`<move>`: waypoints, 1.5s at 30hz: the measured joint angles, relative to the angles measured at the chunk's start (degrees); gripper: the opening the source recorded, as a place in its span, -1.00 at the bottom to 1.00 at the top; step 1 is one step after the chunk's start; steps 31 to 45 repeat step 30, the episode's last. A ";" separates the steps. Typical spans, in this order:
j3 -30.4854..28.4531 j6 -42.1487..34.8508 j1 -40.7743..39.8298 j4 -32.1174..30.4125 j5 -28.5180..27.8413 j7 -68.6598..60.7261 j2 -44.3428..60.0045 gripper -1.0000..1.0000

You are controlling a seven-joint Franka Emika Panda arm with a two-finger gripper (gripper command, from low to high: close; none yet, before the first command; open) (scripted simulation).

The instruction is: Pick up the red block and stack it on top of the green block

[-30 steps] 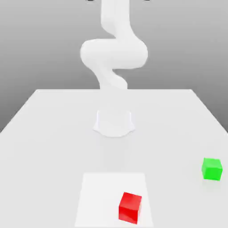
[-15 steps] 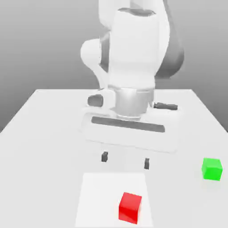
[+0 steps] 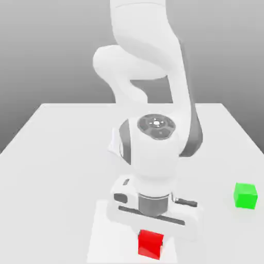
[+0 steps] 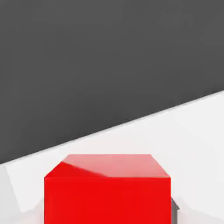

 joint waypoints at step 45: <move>17.31 -4.12 23.92 -5.83 -6.96 -23.90 -8.55 1.00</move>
